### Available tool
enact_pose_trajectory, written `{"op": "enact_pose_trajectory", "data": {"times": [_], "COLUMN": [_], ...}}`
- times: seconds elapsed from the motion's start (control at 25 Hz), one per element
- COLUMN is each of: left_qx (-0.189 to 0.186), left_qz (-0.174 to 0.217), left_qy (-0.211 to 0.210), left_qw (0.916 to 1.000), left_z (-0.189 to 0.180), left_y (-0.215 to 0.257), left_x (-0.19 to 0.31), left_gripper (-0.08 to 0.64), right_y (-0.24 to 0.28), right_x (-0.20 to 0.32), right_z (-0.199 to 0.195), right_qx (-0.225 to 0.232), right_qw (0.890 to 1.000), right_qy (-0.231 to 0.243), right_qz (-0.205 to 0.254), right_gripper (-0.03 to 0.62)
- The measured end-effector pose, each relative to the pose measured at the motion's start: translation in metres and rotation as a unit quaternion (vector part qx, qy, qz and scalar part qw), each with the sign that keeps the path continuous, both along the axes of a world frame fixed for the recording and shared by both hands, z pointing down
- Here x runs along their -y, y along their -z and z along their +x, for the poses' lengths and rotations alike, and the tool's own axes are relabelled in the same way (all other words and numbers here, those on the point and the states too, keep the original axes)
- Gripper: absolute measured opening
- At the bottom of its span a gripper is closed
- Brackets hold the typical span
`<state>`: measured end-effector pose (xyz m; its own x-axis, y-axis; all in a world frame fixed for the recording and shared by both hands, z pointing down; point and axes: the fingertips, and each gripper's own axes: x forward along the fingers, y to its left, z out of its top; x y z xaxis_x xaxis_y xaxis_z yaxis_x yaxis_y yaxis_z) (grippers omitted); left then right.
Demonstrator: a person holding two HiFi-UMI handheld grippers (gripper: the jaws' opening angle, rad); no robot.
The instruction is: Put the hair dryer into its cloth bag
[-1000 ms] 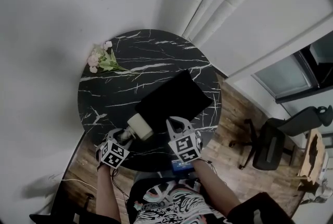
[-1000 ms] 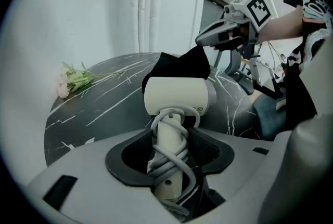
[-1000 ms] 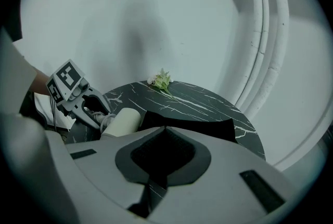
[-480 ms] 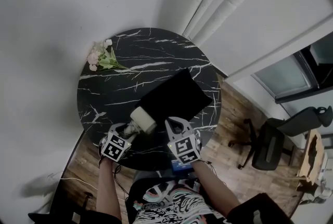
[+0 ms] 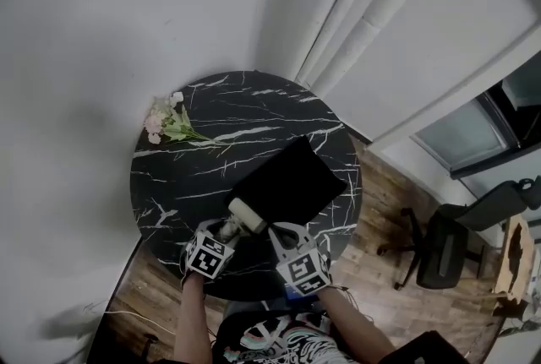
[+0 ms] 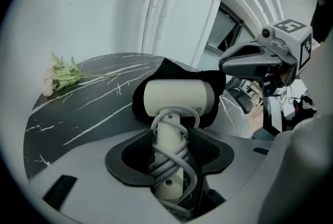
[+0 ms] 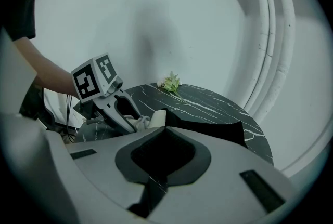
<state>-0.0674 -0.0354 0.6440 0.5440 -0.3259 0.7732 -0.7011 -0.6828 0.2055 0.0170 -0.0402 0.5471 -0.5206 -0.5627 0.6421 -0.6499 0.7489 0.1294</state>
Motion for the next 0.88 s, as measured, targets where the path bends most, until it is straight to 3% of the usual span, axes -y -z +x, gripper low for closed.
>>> {"op": "enact_pose_trajectory", "data": {"times": [0.16, 0.32, 0.4, 0.48, 0.56, 0.88], "left_qx": [0.035, 0.084, 0.091, 0.105, 0.116, 0.118], "left_qz": [0.014, 0.054, 0.068, 0.085, 0.094, 0.048], "left_qy": [-0.011, -0.052, -0.049, -0.046, -0.053, -0.005], "left_qw": [0.9992, 0.9936, 0.9923, 0.9898, 0.9873, 0.9919], "left_z": [0.007, 0.009, 0.004, -0.005, -0.014, -0.068], "left_y": [-0.005, -0.013, -0.014, -0.012, -0.014, -0.029], "left_x": [0.009, 0.010, 0.007, 0.006, -0.001, -0.043], "left_gripper": [0.229, 0.232, 0.238, 0.308, 0.334, 0.337], "right_y": [-0.004, -0.005, -0.006, -0.007, -0.008, -0.021], "right_x": [0.000, 0.002, 0.000, 0.003, 0.007, -0.001], "right_z": [-0.001, -0.004, -0.008, -0.010, -0.008, -0.019], "right_qx": [-0.001, 0.002, -0.001, -0.004, -0.004, -0.006], "right_qw": [1.000, 1.000, 1.000, 1.000, 1.000, 0.997], "right_qy": [-0.001, 0.003, 0.011, 0.019, 0.019, 0.040], "right_qz": [-0.003, -0.009, -0.015, -0.015, -0.016, -0.059], "right_gripper": [0.018, 0.018, 0.018, 0.018, 0.018, 0.022]}}
